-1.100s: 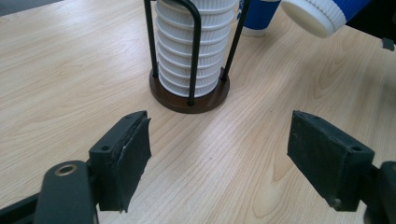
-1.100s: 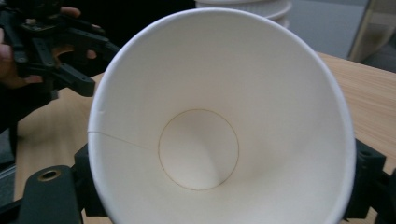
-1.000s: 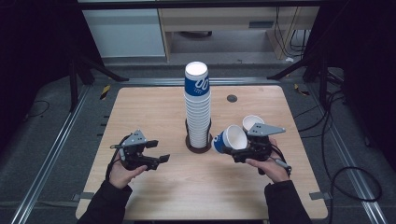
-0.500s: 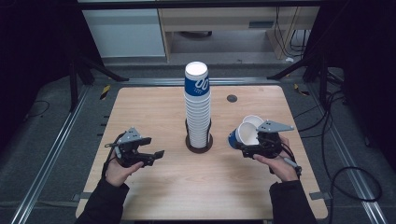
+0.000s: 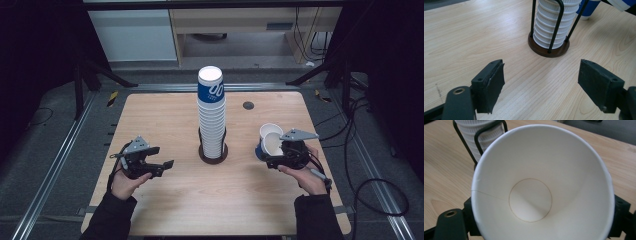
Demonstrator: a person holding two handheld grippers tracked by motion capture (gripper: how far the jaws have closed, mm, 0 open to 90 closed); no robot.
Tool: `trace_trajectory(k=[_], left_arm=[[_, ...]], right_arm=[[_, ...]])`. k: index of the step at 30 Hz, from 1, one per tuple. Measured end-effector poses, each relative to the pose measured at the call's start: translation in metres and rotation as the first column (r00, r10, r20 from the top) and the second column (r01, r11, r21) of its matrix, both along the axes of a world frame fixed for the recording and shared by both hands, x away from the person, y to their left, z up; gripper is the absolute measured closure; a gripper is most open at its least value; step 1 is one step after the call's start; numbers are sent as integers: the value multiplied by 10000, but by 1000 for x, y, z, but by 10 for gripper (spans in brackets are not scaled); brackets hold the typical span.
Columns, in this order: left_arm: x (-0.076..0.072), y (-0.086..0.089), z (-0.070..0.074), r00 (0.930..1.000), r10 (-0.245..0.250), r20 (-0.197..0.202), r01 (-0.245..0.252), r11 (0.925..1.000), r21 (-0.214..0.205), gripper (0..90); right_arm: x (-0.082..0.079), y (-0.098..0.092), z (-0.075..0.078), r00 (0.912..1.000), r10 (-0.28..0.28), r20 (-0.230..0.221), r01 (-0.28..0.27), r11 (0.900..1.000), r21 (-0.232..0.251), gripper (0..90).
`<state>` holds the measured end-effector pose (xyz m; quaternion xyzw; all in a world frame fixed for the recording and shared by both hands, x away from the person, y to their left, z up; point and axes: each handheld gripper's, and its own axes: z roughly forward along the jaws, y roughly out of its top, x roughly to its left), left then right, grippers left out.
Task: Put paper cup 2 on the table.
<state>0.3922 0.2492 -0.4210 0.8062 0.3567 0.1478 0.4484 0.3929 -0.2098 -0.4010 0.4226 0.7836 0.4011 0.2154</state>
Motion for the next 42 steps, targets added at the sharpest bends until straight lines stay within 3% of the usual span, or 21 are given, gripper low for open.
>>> trace_trajectory(k=[13,21,42], left_arm=[[1,1,-1,9999,88,-63,-87,9999,88,206],[2,1,-3,9998,126,-122,-124,9998,128,205],[2,0,-5,9998,18,-207,-14,9997,225,206]], right_arm=[[5,-4,-15,9965,-204,-807,151,9977,-659,165],[11,-2,-30,9878,-154,-1551,-28,9932,-1160,162],[17,4,-49,9762,-153,-2161,-375,9705,-2383,153]])
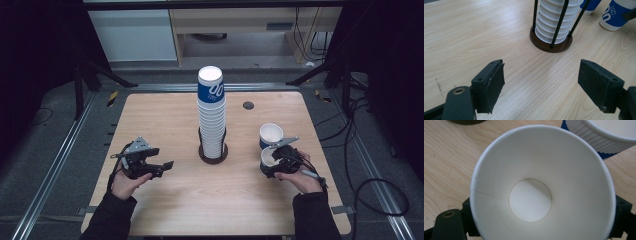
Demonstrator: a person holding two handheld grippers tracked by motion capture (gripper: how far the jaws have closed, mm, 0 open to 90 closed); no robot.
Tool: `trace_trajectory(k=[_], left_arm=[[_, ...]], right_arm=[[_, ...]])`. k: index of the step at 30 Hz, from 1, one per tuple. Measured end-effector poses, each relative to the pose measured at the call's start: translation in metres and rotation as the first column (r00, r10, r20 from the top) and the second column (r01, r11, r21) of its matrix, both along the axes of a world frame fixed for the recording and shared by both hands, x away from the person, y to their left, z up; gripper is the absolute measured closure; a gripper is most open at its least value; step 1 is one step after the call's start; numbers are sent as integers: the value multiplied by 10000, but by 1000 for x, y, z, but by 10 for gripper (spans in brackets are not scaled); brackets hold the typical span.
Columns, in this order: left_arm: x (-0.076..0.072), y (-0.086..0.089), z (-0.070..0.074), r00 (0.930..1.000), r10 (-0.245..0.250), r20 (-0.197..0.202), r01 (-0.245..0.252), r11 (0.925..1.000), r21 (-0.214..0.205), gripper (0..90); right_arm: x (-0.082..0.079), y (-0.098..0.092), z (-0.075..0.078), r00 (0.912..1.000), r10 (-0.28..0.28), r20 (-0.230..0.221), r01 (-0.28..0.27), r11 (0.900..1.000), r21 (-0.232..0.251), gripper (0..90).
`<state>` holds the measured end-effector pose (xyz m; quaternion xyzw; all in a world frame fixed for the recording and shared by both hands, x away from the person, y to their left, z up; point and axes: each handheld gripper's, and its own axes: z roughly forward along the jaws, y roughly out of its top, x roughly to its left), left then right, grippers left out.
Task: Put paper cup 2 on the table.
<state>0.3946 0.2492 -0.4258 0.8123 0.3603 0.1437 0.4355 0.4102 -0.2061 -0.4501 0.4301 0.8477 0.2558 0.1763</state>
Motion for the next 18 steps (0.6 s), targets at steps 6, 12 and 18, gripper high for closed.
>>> trace_trajectory(k=[6,12,18], left_arm=[[0,0,0,10000,-14,-14,14,10000,28,205],[0,0,0,10000,-31,-32,31,10000,26,204],[0,3,1,10000,52,-41,-52,10000,23,200]], right_arm=[[0,1,-1,10000,45,5,-45,10000,-65,146],[1,1,-4,9998,186,55,-186,9998,35,69],[-6,-1,-5,9996,108,248,-111,9999,109,48]])
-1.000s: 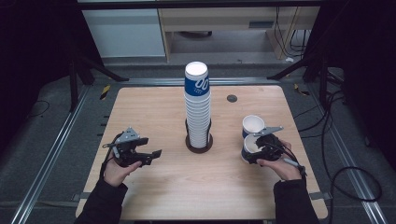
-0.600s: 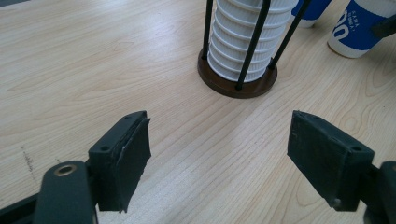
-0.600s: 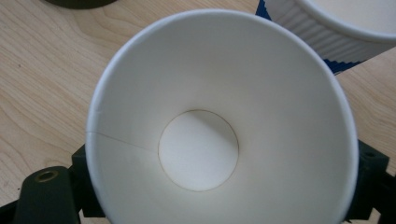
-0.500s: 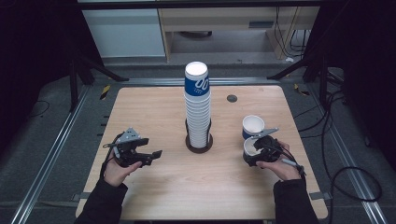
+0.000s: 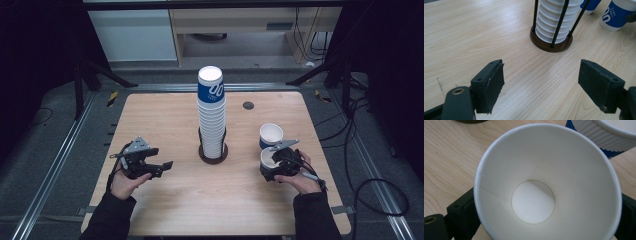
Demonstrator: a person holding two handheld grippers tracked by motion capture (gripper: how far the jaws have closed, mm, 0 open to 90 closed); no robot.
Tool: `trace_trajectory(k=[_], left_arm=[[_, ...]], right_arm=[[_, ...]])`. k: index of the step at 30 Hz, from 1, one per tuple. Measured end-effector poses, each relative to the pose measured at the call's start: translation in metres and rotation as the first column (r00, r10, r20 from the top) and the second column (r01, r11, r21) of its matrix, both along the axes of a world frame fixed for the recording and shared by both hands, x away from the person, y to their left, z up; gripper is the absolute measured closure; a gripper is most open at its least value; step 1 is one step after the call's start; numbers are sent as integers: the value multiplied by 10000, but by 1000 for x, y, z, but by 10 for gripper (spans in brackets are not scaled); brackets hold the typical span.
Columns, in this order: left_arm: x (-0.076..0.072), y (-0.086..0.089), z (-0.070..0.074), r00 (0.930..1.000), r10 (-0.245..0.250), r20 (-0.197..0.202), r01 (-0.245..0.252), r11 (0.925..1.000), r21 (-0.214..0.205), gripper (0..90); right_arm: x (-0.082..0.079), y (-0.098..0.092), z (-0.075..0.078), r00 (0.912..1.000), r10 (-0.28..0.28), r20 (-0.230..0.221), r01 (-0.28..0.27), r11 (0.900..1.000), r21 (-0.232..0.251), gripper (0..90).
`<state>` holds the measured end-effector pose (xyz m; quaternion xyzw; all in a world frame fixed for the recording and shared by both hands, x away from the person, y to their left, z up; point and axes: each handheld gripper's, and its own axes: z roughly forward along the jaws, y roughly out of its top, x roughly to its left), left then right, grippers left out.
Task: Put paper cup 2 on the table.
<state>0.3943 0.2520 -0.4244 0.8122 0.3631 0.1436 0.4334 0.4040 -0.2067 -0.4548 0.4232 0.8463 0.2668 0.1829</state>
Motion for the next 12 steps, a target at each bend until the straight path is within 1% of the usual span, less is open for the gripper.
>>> trace_trajectory(k=[2,5,9,12], left_arm=[[0,1,0,10000,23,18,-23,10000,-20,198],[0,2,1,10000,49,8,-49,10000,-20,196],[1,3,0,10000,80,-17,-80,10000,34,193],[2,4,-2,9999,131,-104,-130,9999,86,190]], right_arm=[[-5,-2,-1,10000,-73,-41,73,10000,-19,45],[-11,-8,-5,9999,-134,26,134,9999,15,43],[-21,-15,-9,9997,-203,157,199,9995,246,39],[-25,-20,-10,9993,-267,250,258,9991,348,39]])
